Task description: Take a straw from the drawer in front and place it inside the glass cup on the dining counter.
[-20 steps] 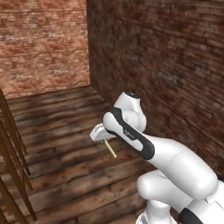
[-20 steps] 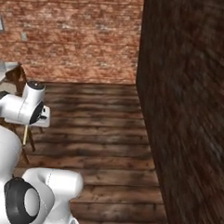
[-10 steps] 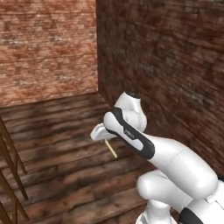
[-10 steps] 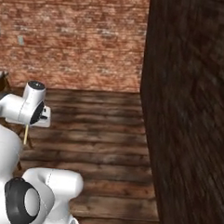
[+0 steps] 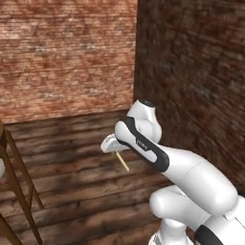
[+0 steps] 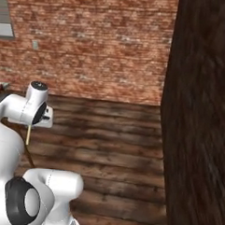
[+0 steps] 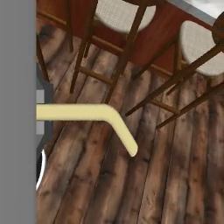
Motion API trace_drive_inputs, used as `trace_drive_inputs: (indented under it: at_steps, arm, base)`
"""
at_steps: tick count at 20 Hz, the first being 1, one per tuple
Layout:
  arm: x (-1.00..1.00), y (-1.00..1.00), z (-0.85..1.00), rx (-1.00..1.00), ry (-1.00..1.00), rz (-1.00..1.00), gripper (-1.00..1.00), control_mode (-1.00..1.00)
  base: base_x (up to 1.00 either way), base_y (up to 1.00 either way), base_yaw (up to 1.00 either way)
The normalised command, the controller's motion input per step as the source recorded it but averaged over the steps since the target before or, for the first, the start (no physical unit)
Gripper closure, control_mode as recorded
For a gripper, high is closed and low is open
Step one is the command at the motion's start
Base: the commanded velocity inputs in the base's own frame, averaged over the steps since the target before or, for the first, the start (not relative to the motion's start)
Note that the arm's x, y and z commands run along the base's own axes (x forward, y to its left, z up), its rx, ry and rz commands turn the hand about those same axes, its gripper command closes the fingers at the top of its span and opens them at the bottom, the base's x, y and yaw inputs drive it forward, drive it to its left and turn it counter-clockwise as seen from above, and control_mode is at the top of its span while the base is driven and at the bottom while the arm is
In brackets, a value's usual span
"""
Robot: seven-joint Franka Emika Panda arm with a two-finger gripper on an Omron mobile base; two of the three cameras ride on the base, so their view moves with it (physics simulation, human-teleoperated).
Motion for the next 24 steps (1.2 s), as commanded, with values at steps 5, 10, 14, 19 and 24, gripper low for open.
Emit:
trace_drive_inputs:
  at_steps: [5, 10, 14, 19, 24]
  arm:
    - [0.00, 0.00, 0.00, 0.00, 0.00, 0.00, 1.00, 1.00]
    - [0.00, 0.00, 0.00, 0.00, 0.00, 0.00, 1.00, 1.00]
    - [0.00, 0.00, 0.00, 0.00, 0.00, 0.00, 1.00, 1.00]
    - [0.00, 0.00, 0.00, 0.00, 0.00, 0.00, 1.00, 1.00]
    - [0.00, 0.00, 0.00, 0.00, 0.00, 0.00, 1.00, 1.00]
  base:
    - [1.00, -0.20, 0.53]
    - [1.00, -0.23, 0.58]
    - [1.00, -0.36, 0.53]
    - [1.00, -0.44, 0.49]
    - [0.99, -0.36, 0.50]
